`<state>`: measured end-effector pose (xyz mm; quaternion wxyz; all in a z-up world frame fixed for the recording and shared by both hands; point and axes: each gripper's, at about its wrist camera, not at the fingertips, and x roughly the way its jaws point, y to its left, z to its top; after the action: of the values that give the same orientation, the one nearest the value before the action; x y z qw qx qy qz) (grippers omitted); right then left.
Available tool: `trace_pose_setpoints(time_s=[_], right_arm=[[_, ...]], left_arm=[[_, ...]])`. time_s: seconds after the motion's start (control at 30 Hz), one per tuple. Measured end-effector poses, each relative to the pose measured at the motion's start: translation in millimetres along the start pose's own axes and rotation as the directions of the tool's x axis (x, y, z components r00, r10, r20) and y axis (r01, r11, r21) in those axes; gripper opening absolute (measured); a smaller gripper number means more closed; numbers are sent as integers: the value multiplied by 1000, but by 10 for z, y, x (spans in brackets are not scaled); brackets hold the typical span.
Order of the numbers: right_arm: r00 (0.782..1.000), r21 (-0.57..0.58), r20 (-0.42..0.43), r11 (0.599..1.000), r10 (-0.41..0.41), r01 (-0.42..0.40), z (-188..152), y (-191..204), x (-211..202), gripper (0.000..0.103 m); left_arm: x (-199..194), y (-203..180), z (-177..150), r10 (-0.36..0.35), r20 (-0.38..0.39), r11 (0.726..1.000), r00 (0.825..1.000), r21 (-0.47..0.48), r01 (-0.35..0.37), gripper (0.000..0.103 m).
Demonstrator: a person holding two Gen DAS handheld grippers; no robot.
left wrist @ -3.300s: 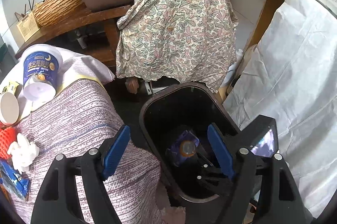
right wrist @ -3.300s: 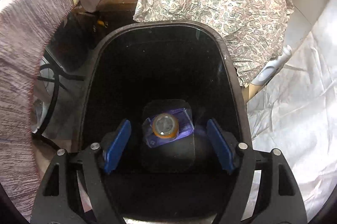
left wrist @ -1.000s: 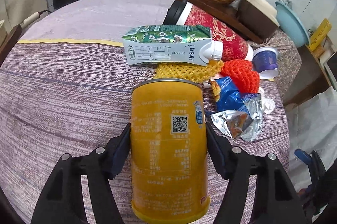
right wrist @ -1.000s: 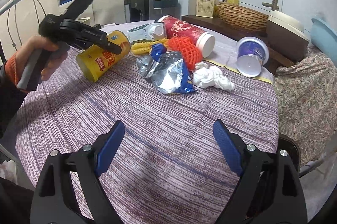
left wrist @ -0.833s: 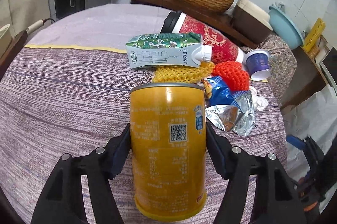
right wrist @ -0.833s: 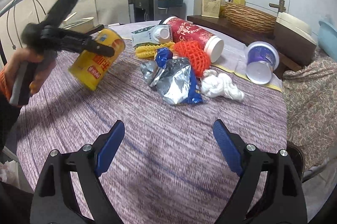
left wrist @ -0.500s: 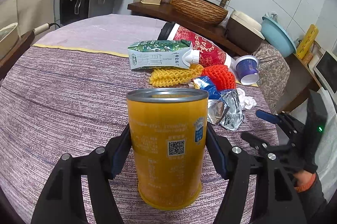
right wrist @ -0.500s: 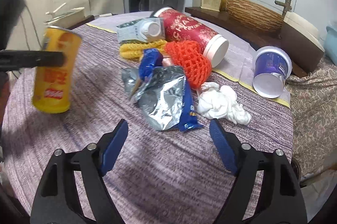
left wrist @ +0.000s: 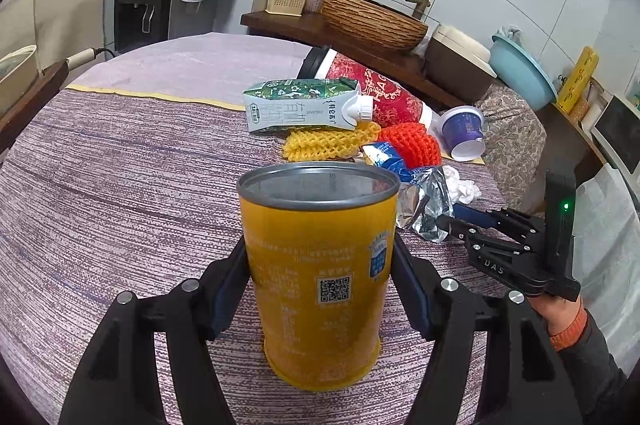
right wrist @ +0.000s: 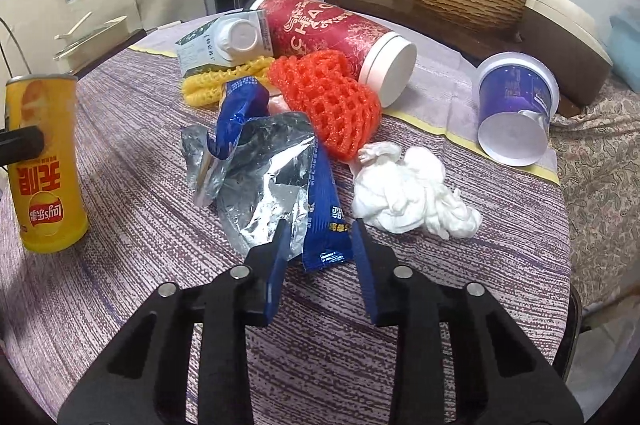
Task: Collect trash
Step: 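Grasp the yellow chip can with the left gripper while the right gripper grasps the foil wrapper, then carry the can and foil wrapper to the black bin and release both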
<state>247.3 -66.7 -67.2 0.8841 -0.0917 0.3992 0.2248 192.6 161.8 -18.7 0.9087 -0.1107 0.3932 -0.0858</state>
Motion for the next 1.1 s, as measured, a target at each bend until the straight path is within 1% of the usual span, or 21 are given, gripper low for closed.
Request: trace_pose_setpoints(time_s=[0.1, 0.17, 0.27, 0.4, 0.5, 0.73, 0.87, 1.1], right_arm=[[1000, 7, 12, 1000, -3, 3, -3, -17, -15, 24], [1000, 12, 19, 1000, -7, 7, -3, -26, -29, 15], [999, 7, 29, 999, -37, 37, -5, -21, -61, 10], [998, -14, 39, 999, -45, 45, -20, 23, -72, 8], [997, -23, 62, 999, -44, 46, -36, 56, -132, 5], [994, -2, 103, 1000, -25, 25, -144, 46, -351, 5], [991, 3, 130, 1000, -18, 18, -237, 53, -507, 5], [985, 23, 175, 1000, -11, 7, -417, -32, -824, 5]], left_arm=[[-9, 2, -12, -1, 6, 1000, 1000, -3, 1, 66], [-17, -1, -26, 0, 11, 1000, 1000, 2, 0, 66], [-32, -15, -40, 5, 14, 1000, 1000, 9, -5, 66], [-50, -28, -62, 11, 20, 1000, 1000, 12, -11, 66], [-70, -12, -79, 9, 23, 1000, 1000, 2, -9, 66], [-147, -7, -140, 4, 35, 1000, 999, -9, -4, 66], [-199, -54, -171, 5, 48, 1000, 999, -6, -5, 66], [-298, -278, -178, -28, 69, 999, 997, 23, 26, 66]])
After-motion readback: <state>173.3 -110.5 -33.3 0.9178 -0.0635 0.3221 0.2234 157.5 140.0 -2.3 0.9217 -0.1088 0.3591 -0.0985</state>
